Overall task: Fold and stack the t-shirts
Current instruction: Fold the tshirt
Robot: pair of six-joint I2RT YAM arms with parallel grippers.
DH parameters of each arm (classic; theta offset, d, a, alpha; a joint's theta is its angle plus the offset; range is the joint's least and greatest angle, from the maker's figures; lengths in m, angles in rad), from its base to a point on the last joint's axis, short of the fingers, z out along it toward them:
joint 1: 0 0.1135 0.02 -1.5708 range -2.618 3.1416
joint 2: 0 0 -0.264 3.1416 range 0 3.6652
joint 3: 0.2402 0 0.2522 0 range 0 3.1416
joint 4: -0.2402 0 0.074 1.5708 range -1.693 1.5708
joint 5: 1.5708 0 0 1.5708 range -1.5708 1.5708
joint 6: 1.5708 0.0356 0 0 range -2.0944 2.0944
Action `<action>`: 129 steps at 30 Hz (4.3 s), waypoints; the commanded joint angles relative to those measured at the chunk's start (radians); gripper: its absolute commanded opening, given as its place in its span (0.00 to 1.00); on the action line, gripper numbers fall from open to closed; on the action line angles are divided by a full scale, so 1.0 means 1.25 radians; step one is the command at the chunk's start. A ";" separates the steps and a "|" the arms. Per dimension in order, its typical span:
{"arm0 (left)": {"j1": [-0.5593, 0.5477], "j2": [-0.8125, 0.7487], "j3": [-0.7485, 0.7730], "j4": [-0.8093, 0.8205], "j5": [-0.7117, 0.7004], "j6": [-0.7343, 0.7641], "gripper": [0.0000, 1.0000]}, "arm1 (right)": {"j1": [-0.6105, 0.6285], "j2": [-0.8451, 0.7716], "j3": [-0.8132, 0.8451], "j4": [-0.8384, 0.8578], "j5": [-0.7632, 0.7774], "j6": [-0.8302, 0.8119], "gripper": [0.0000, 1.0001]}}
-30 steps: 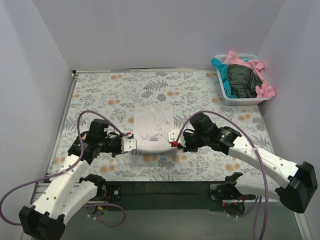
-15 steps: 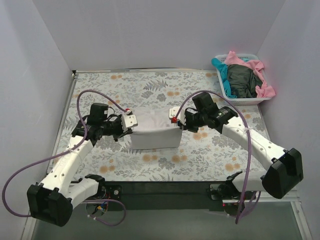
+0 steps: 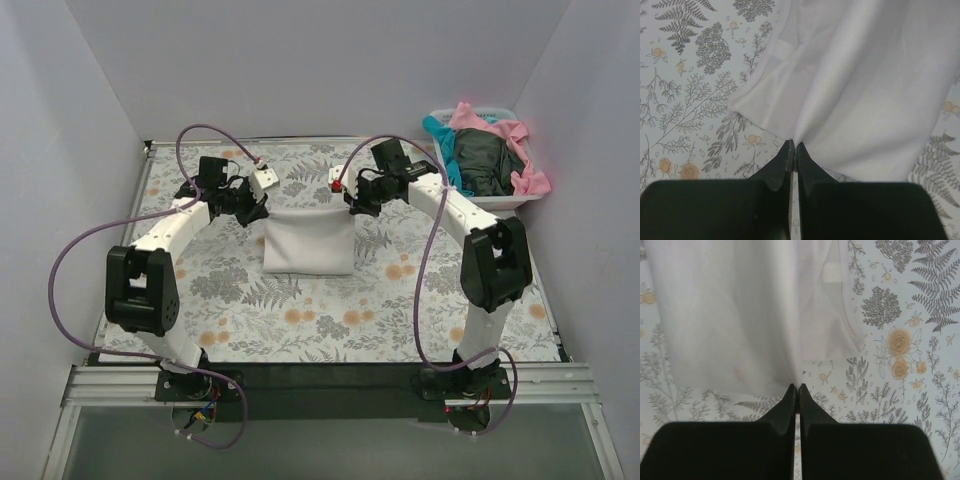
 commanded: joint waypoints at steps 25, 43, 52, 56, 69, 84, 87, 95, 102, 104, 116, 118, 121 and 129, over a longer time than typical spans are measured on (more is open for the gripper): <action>0.006 0.390 0.210 0.148 -0.138 -0.151 0.10 | -0.075 0.376 0.312 0.082 0.002 0.103 0.01; -0.024 0.014 -0.126 -0.065 0.006 0.038 0.10 | -0.001 -0.098 -0.183 -0.015 -0.103 0.089 0.01; -0.003 0.041 -0.100 -0.118 -0.012 0.048 0.16 | 0.004 -0.006 -0.103 -0.015 -0.110 0.105 0.01; 0.008 0.027 -0.070 -0.142 0.020 0.040 0.08 | 0.004 0.018 -0.078 -0.014 -0.100 0.105 0.01; 0.021 -0.107 -0.026 -0.280 0.051 0.063 0.00 | 0.000 -0.117 -0.098 -0.018 -0.122 0.092 0.01; 0.037 0.123 -0.009 -0.027 -0.058 -0.099 0.01 | -0.002 0.184 0.090 0.028 -0.072 0.143 0.01; 0.038 0.170 0.006 0.027 -0.079 -0.142 0.02 | -0.002 0.218 0.109 0.053 -0.049 0.167 0.01; 0.038 0.217 0.043 0.059 -0.115 -0.170 0.25 | -0.009 0.243 0.125 0.055 -0.039 0.208 0.05; 0.040 0.151 0.052 0.011 -0.065 -0.171 0.45 | -0.028 0.180 0.106 -0.004 -0.042 0.221 0.46; 0.040 0.114 0.057 0.009 -0.046 -0.186 0.46 | -0.042 0.156 0.124 -0.004 -0.040 0.254 0.49; 0.037 0.062 0.010 0.082 0.207 -0.668 0.33 | -0.074 0.107 0.141 -0.032 -0.365 0.471 0.24; 0.037 0.072 -0.052 0.162 0.215 -0.773 0.33 | -0.071 0.144 0.120 -0.029 -0.414 0.502 0.22; 0.035 0.090 -0.101 0.238 0.207 -0.846 0.33 | -0.072 0.214 0.111 -0.006 -0.435 0.530 0.18; 0.038 0.258 -0.070 0.308 0.168 -0.823 0.32 | -0.080 0.381 0.180 0.155 -0.362 0.627 0.21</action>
